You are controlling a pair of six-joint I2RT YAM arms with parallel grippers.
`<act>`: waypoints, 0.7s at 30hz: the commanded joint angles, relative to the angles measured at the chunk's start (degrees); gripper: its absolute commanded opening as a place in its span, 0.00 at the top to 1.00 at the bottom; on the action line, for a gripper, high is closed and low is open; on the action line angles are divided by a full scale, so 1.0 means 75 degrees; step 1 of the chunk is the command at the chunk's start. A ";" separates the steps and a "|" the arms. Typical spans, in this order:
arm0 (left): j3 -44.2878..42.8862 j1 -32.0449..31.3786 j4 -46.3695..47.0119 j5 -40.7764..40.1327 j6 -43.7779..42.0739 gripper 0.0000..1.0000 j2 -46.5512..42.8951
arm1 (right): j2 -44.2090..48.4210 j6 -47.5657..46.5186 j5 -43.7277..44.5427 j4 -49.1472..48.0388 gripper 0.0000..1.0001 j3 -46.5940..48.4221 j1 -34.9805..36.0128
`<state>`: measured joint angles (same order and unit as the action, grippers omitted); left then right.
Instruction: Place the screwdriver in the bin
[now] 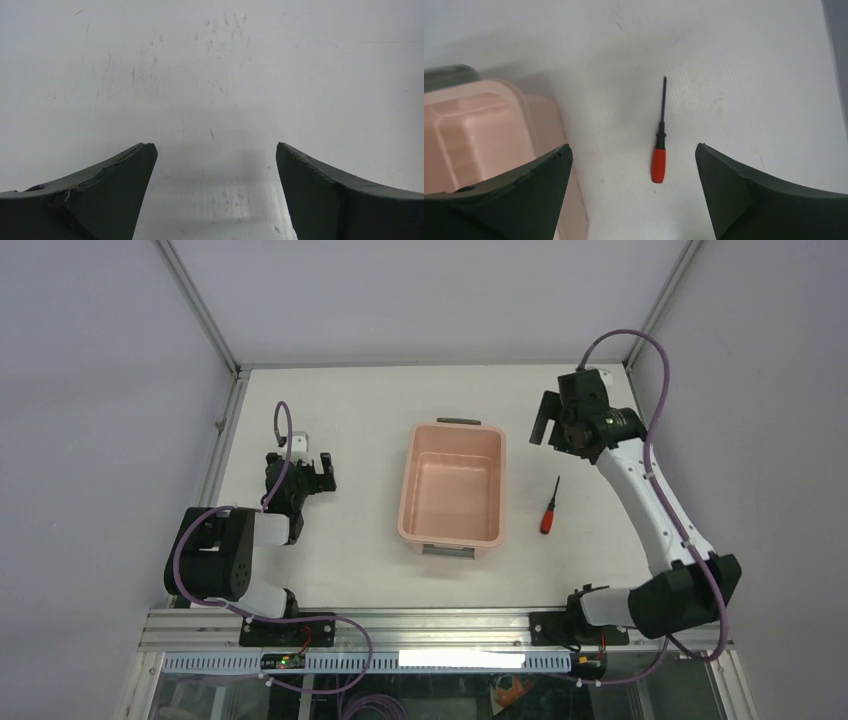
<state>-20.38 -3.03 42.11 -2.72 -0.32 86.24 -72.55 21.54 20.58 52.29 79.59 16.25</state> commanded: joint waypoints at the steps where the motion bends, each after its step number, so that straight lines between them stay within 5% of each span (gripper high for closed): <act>1: -0.0188 -0.0065 0.0566 -0.0013 0.0149 0.01 0.0004 | -0.0415 0.0139 -0.0723 0.0735 0.05 -0.0593 -0.0678; 15: -0.0188 -0.0066 0.0579 -0.0015 0.0148 0.01 0.0004 | -0.2539 0.0279 -0.2105 -0.1310 0.23 -0.3164 -0.1275; 21: -0.0184 -0.0065 0.0568 -0.0013 0.0148 0.01 0.0010 | -0.2886 0.0093 -0.2250 -0.1723 0.49 -0.3314 -0.1385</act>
<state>-20.38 -3.03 42.13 -2.72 -0.32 86.24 -93.08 22.63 4.51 44.66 54.52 6.59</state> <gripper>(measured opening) 0.991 0.619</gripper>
